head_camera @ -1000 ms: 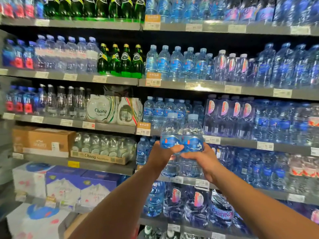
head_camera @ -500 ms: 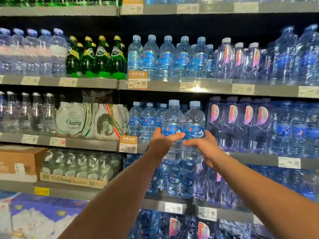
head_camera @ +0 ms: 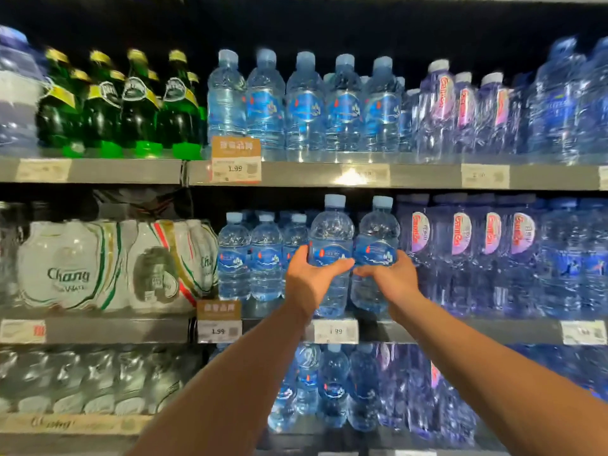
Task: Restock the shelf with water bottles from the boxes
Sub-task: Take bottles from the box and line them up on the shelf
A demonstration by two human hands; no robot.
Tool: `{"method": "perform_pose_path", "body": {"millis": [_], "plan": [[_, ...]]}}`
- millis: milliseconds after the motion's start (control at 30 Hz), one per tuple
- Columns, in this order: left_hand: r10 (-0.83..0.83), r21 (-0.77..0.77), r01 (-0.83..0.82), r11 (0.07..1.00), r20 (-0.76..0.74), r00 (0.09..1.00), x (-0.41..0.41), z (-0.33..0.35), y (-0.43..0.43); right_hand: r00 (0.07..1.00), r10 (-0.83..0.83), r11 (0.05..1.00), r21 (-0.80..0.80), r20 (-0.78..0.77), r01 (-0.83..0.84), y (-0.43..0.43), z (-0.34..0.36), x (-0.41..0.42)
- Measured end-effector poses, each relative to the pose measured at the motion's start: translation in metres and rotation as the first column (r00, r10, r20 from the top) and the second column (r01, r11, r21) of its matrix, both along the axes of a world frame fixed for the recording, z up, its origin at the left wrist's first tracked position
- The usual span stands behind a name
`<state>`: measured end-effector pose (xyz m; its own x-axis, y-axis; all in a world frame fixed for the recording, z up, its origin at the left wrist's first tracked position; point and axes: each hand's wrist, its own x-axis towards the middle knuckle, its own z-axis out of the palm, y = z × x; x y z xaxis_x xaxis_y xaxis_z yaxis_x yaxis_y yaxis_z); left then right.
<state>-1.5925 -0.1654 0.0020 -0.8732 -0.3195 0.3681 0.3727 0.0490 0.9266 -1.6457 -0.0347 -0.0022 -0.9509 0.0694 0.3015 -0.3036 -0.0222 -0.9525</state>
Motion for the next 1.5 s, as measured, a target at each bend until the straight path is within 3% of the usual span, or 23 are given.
{"method": "perform_pose_path", "body": {"millis": [200,500,667,933,1167,1300,1400,1500], "plan": [[-0.047,-0.008,0.047,0.999,-0.049,0.998,-0.03,-0.015,-0.018,0.993,-0.106,0.992,0.078,0.044,0.102,-0.009,-0.013,-0.038],[-0.044,0.048,0.046,0.998,-0.055,0.998,-0.061,-0.032,-0.027,0.999,-0.017,0.997,0.08,0.036,0.014,-0.019,-0.033,-0.077],[-0.022,0.0,0.022,1.0,-0.027,0.999,-0.06,-0.034,-0.025,0.991,0.108,0.985,0.123,0.079,-0.117,-0.019,-0.037,-0.088],[0.033,-0.035,-0.033,0.999,-0.012,0.999,-0.072,-0.04,-0.027,0.998,-0.014,0.993,0.118,0.068,0.006,-0.022,-0.036,-0.099],[0.011,0.006,-0.011,1.0,-0.004,1.0,-0.07,-0.04,-0.027,0.99,-0.103,0.974,0.213,0.101,0.079,-0.033,-0.037,-0.105],[0.089,-0.001,-0.089,0.996,-0.033,0.995,-0.083,-0.043,-0.02,0.978,-0.182,0.976,0.142,0.105,0.166,-0.027,-0.035,-0.089],[0.022,-0.012,-0.022,1.0,-0.002,1.0,-0.085,-0.043,-0.004,0.995,-0.088,0.994,0.073,0.051,0.084,-0.022,-0.03,-0.072],[-0.084,0.013,0.084,0.996,0.008,0.996,-0.088,-0.037,0.019,0.999,0.025,0.991,0.128,0.026,-0.028,-0.007,-0.034,-0.065]]}}
